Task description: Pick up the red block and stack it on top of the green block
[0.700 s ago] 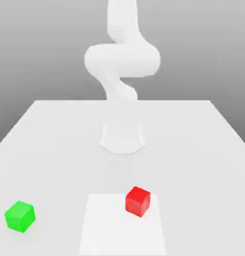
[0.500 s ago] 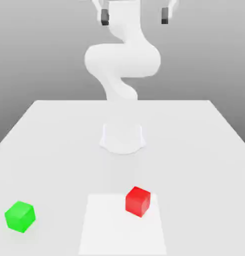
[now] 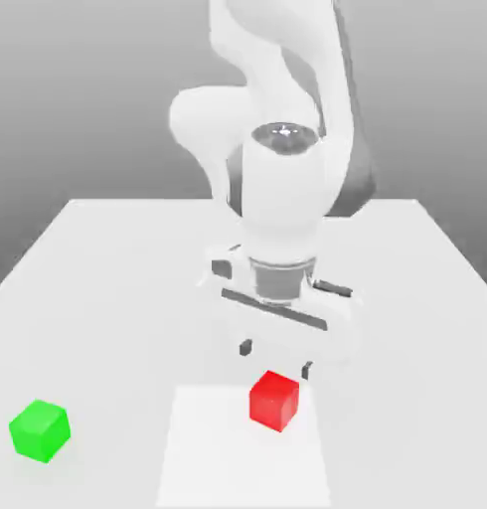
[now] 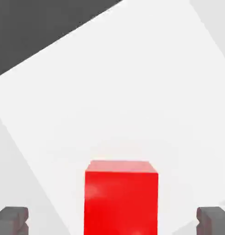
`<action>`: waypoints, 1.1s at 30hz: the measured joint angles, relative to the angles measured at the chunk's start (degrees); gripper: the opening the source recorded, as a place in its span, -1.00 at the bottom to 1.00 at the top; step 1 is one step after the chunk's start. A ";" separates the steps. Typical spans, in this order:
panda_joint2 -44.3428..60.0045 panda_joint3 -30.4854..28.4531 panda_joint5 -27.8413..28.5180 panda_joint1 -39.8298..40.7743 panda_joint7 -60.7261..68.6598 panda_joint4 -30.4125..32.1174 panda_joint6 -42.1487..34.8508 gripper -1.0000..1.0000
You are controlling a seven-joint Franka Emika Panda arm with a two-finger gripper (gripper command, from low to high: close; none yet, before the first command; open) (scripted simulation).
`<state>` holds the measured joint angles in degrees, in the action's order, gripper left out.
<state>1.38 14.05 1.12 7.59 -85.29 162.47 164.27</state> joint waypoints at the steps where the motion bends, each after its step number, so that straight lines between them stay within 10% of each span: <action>1: 1.47 -0.48 1.28 -0.05 -1.03 -0.18 1.21 0.00; 7: 10.33 -7.50 8.97 -5.21 -6.61 -1.31 8.55 0.00; 8: 11.22 -8.39 9.57 -5.93 -7.03 -1.40 9.30 -1.00; 25: -2.35 -3.58 -1.70 -4.18 1.11 0.62 -1.92 -1.00; 33: 1.55 -13.86 -3.54 13.73 -3.06 -12.81 -11.40 -1.00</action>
<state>2.92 0.19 -2.42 21.32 -88.35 149.66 152.87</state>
